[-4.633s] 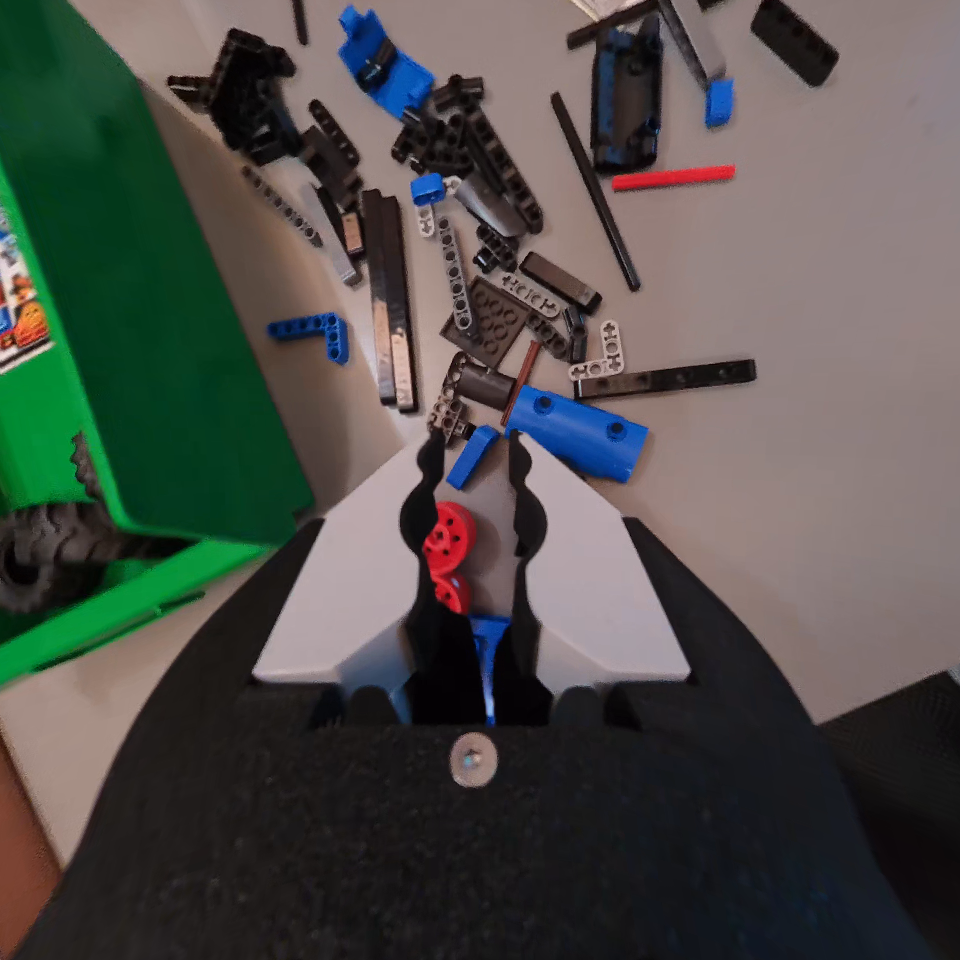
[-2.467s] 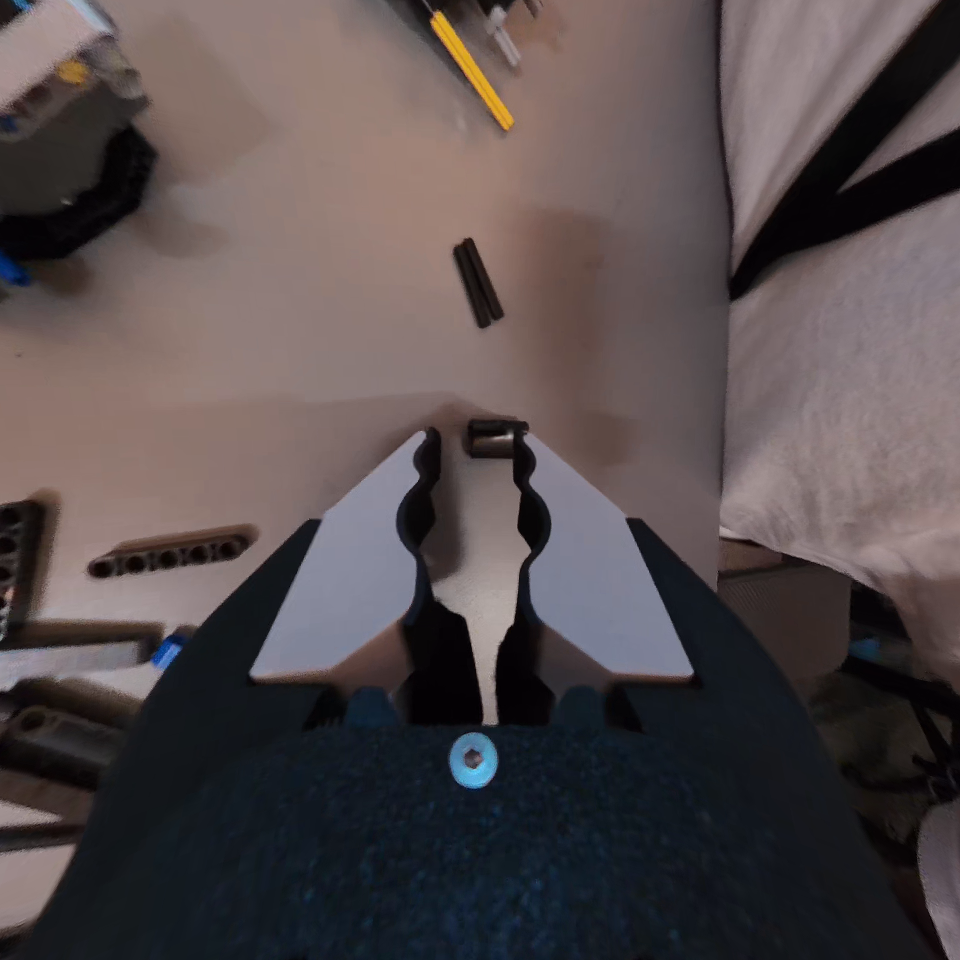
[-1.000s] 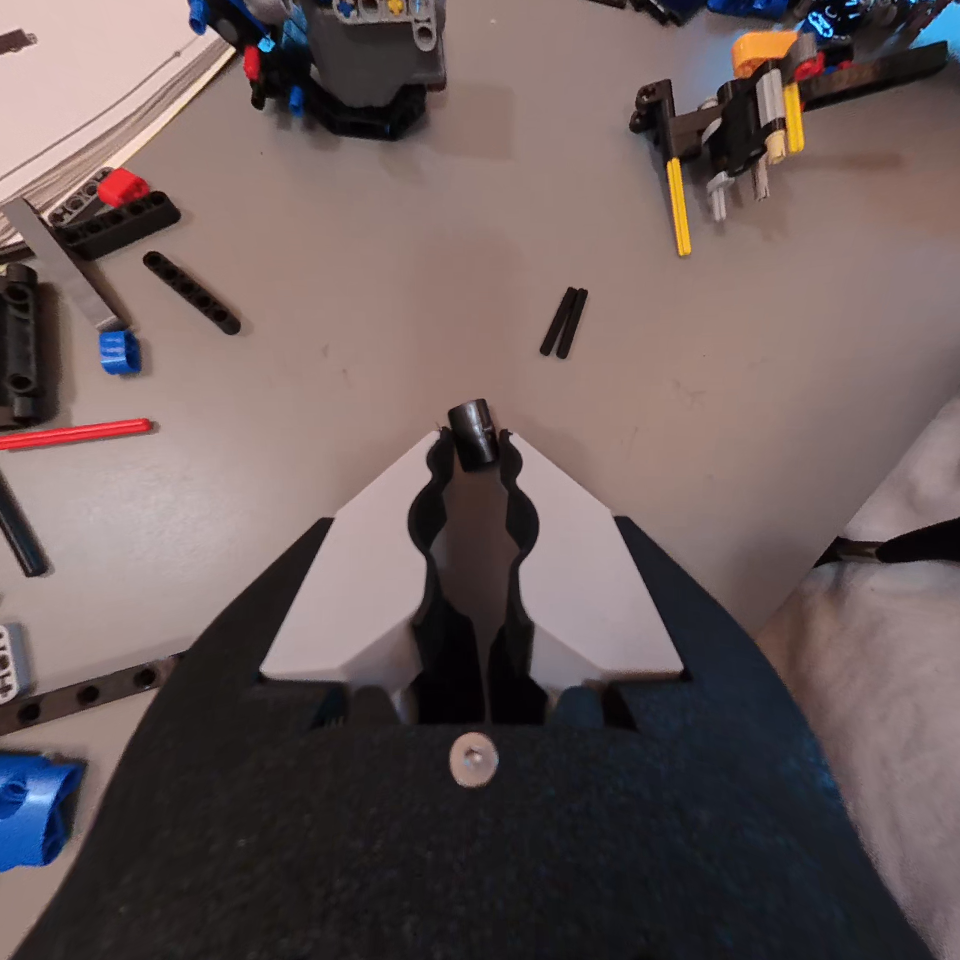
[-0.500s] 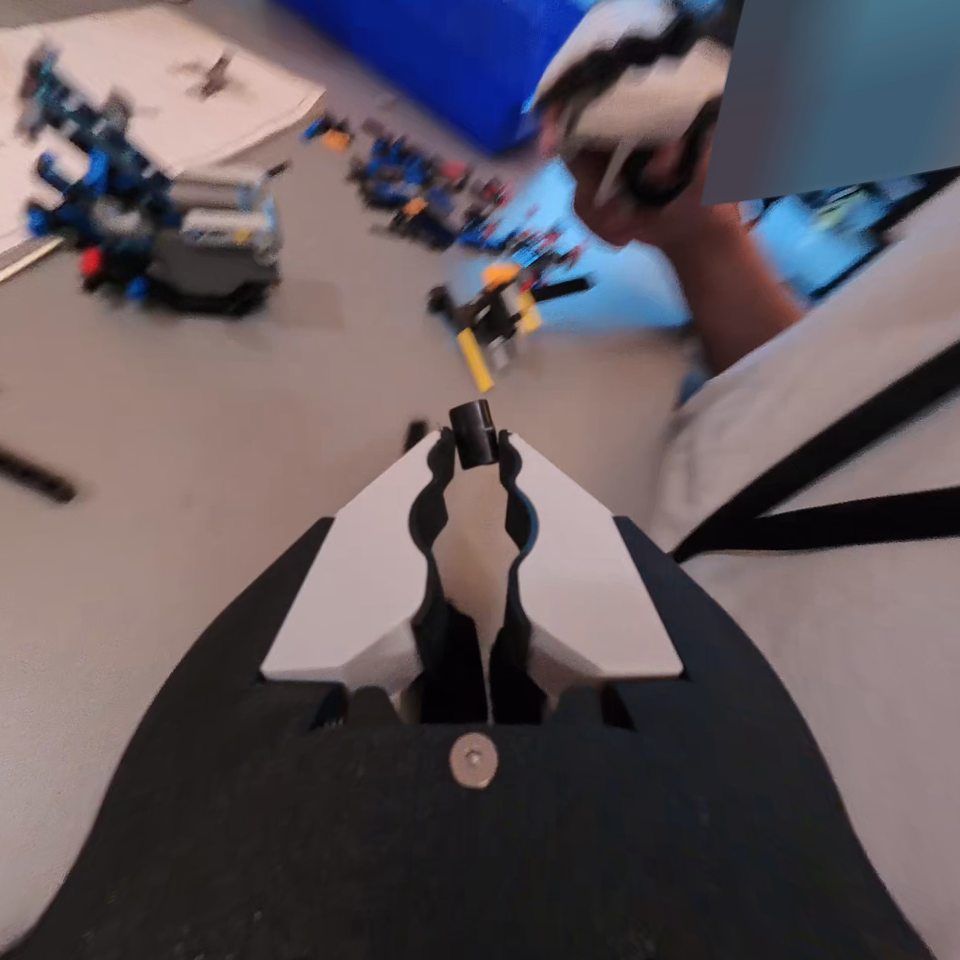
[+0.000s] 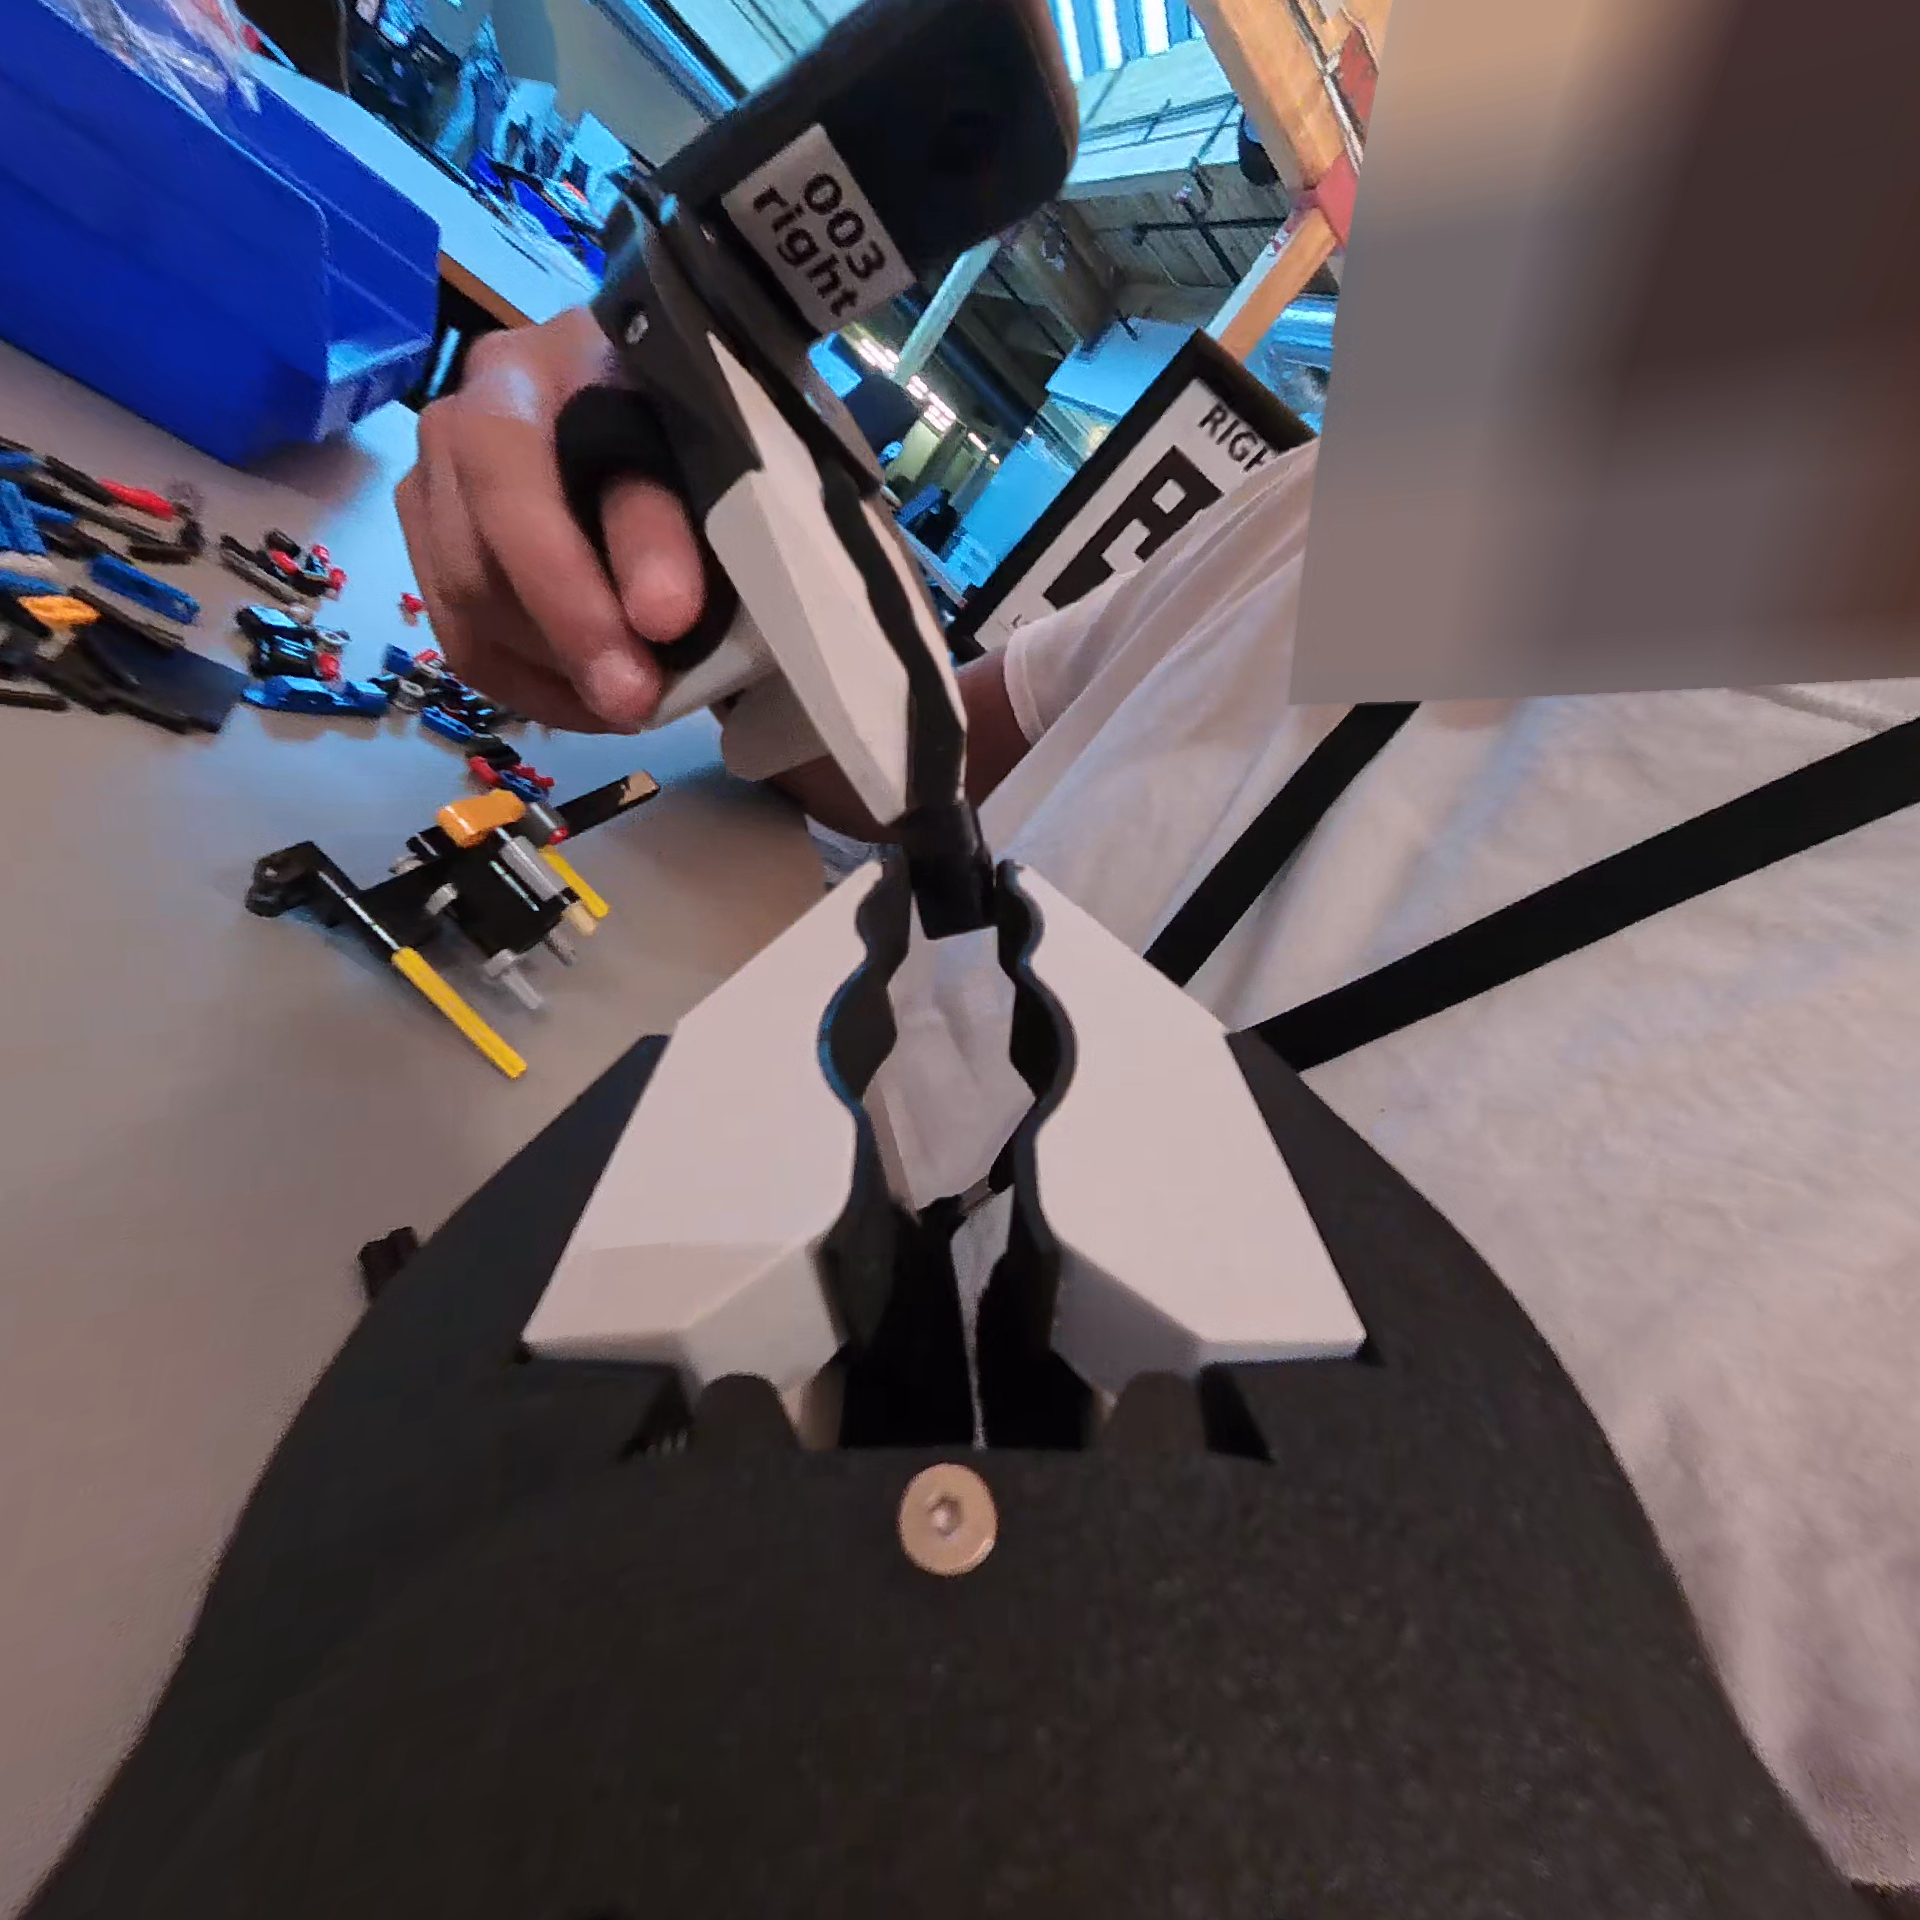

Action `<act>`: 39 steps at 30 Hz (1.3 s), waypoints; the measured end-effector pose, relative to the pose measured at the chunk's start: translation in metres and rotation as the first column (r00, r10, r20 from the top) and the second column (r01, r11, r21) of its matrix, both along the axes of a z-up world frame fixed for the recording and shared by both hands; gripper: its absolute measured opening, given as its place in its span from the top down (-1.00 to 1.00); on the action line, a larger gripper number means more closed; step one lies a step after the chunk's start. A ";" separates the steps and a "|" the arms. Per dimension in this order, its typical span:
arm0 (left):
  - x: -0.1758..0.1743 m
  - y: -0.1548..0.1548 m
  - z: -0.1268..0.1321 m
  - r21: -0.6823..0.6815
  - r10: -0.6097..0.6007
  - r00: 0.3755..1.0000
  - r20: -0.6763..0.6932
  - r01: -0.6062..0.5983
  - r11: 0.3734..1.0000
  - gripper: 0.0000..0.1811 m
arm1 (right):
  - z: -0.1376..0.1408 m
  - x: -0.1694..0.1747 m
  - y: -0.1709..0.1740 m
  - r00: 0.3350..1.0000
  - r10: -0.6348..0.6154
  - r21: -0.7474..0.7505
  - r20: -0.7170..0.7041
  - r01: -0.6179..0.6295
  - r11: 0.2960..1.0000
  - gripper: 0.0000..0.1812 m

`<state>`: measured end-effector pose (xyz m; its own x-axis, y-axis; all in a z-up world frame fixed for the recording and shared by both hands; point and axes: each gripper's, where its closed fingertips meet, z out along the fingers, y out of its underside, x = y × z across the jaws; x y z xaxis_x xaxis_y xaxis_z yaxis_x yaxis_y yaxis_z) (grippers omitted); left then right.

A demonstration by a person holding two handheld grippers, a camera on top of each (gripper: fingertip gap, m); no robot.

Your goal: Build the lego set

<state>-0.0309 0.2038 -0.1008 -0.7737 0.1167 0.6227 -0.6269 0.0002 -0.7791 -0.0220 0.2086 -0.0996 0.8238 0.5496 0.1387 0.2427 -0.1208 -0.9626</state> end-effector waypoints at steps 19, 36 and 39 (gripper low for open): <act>0.059 0.005 -0.045 0.366 0.166 0.961 0.222 -0.239 0.899 0.90 | -0.044 0.055 0.012 0.952 -0.306 -0.240 -0.029 0.291 0.926 1.00; 0.108 0.011 -0.009 0.143 0.360 0.807 0.469 -0.471 0.870 0.94 | -0.003 0.106 0.008 0.741 -0.418 -0.175 -0.525 0.386 0.905 1.00; 0.113 0.014 0.001 0.050 0.432 0.820 0.376 -0.484 0.874 0.94 | -0.002 0.108 0.010 0.696 -0.397 -0.171 -0.599 0.373 0.912 1.00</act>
